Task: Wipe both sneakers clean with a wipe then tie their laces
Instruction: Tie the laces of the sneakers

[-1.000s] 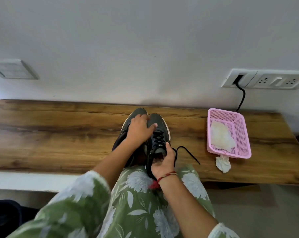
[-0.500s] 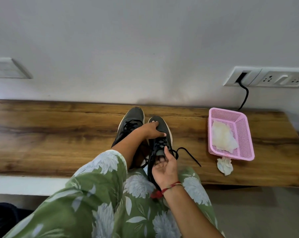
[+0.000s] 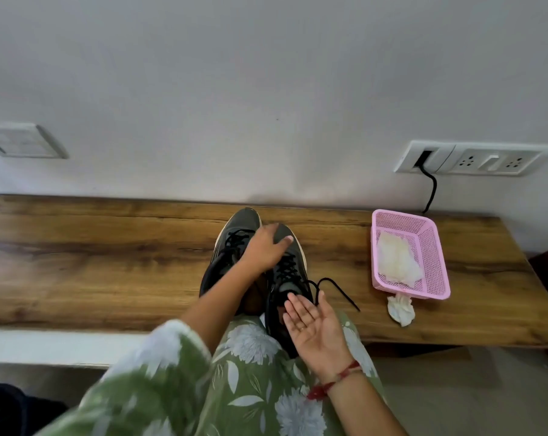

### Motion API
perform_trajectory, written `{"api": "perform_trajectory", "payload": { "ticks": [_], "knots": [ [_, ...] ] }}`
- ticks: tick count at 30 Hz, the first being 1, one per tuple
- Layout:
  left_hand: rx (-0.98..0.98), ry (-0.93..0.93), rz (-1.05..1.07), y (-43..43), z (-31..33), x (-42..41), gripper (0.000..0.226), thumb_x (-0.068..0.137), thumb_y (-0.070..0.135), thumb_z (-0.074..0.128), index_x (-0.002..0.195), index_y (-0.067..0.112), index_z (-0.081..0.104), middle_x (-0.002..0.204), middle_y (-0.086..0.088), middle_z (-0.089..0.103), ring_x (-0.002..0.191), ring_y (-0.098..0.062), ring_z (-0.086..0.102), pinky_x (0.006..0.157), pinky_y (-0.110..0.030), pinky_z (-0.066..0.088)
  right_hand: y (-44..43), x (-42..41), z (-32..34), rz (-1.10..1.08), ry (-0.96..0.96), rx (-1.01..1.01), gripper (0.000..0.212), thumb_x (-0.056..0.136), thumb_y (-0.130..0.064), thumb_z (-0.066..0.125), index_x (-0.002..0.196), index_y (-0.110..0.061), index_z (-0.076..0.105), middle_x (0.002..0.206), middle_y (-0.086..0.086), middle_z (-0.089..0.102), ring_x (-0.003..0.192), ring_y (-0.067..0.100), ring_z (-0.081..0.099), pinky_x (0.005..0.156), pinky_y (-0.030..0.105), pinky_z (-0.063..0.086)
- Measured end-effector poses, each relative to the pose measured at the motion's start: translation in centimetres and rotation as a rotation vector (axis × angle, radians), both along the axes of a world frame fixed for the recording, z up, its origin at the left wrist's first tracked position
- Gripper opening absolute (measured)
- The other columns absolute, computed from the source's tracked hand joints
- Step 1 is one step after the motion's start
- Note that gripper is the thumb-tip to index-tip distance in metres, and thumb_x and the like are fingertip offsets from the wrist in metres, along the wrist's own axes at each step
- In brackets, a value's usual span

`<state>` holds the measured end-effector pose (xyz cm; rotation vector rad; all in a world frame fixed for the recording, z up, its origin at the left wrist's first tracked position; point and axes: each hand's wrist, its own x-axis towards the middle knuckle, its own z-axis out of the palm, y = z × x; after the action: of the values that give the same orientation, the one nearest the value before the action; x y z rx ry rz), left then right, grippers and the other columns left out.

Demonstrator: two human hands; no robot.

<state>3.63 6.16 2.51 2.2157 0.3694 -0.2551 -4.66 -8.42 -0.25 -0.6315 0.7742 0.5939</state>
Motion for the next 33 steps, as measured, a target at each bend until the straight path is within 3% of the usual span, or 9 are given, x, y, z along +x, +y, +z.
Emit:
{"api": "perform_trajectory", "payload": {
  "ticks": [2,4,7,10,14,19,22,30,33],
  "knots": [
    [-0.075,-0.269,0.254,-0.7,0.6,-3.5,0.037,0.095,0.032,0.054,0.126,0.013,0.056,0.124,-0.004,0.059,0.117,-0.019,0.053,0.093,-0.027,0.042,-1.5,-0.1,0.1,-0.028,-0.022,-0.044,0.035,0.093,-0.03,0.05,0.107,0.0,0.059,0.095,0.013,0.065,0.089,0.02,0.061,0.081,0.031,0.049],
    [-0.24,-0.325,0.487,-1.7,0.6,-7.4,0.016,0.093,0.03,0.056,0.104,0.019,0.061,0.099,0.004,0.064,0.096,-0.014,0.06,0.08,-0.023,0.046,-2.6,0.1,0.1,-0.046,-0.035,-0.152,0.025,0.094,-0.025,0.05,0.099,-0.002,0.061,0.083,0.01,0.063,0.077,0.017,0.059,0.07,0.027,0.052],
    [-0.528,-0.156,0.7,-2.8,-1.0,-10.7,0.011,0.094,0.028,0.057,0.092,0.018,0.059,0.084,0.001,0.06,0.078,-0.015,0.057,0.074,-0.031,0.047,-2.2,0.8,-0.1,0.006,-0.112,-0.379,0.022,0.095,-0.019,0.049,0.109,-0.004,0.058,0.089,0.011,0.061,0.078,0.016,0.058,0.067,0.025,0.049],
    [-0.692,0.003,0.748,-2.8,-3.1,-10.6,0.032,0.095,0.026,0.056,0.067,0.014,0.046,0.061,-0.001,0.042,0.058,-0.016,0.039,0.059,-0.029,0.034,-0.6,1.1,0.1,0.091,-0.32,-0.691,0.015,0.094,-0.018,0.052,0.106,-0.015,0.059,0.108,0.012,0.062,0.087,0.014,0.058,0.072,0.025,0.048],
    [-0.731,0.037,0.745,-2.4,-4.2,-8.6,0.025,0.089,0.029,0.065,0.099,0.006,0.064,0.084,-0.005,0.063,0.077,-0.018,0.06,0.072,-0.03,0.05,0.4,1.3,1.3,0.26,-0.57,-0.778,0.036,0.096,-0.026,0.048,0.132,-0.018,0.048,0.133,0.002,0.049,0.121,0.015,0.047,0.097,0.027,0.04],
    [-0.763,0.077,0.672,-2.4,-4.0,-7.4,0.015,0.094,0.022,0.058,0.088,0.009,0.061,0.062,-0.001,0.043,0.052,-0.011,0.038,0.044,-0.017,0.034,0.7,2.3,0.7,0.612,-0.646,-0.791,0.049,0.098,-0.04,0.034,0.144,-0.022,0.03,0.15,-0.002,0.031,0.136,0.014,0.03,0.109,0.029,0.026],
    [-0.749,0.053,0.688,-2.5,-4.2,-7.5,0.016,0.096,0.02,0.055,0.089,0.01,0.065,0.062,0.001,0.044,0.052,-0.011,0.036,0.046,-0.018,0.033,0.7,2.1,0.4,0.746,-0.64,-0.804,0.055,0.097,-0.048,0.031,0.146,-0.025,0.023,0.153,-0.003,0.022,0.139,0.015,0.022,0.111,0.031,0.021],
    [-0.773,-0.192,0.771,-1.7,-1.8,-7.9,0.023,0.101,0.014,0.044,0.094,0.006,0.065,0.08,0.0,0.063,0.066,-0.007,0.054,0.052,-0.01,0.043,-0.8,1.2,2.1,0.437,-0.683,-0.749,0.05,0.097,-0.038,0.04,0.144,-0.024,0.032,0.149,-0.003,0.031,0.134,0.011,0.03,0.104,0.027,0.027],
    [-0.727,-0.262,0.751,-1.3,-0.6,-8.2,0.026,0.101,0.016,0.043,0.094,0.009,0.067,0.086,0.002,0.066,0.074,-0.006,0.059,0.065,-0.013,0.045,-1.5,1.5,3.9,0.326,-0.76,-0.746,0.044,0.098,-0.028,0.043,0.14,-0.021,0.039,0.145,-0.004,0.037,0.122,0.003,0.033,0.1,0.024,0.031]
  ]
}}
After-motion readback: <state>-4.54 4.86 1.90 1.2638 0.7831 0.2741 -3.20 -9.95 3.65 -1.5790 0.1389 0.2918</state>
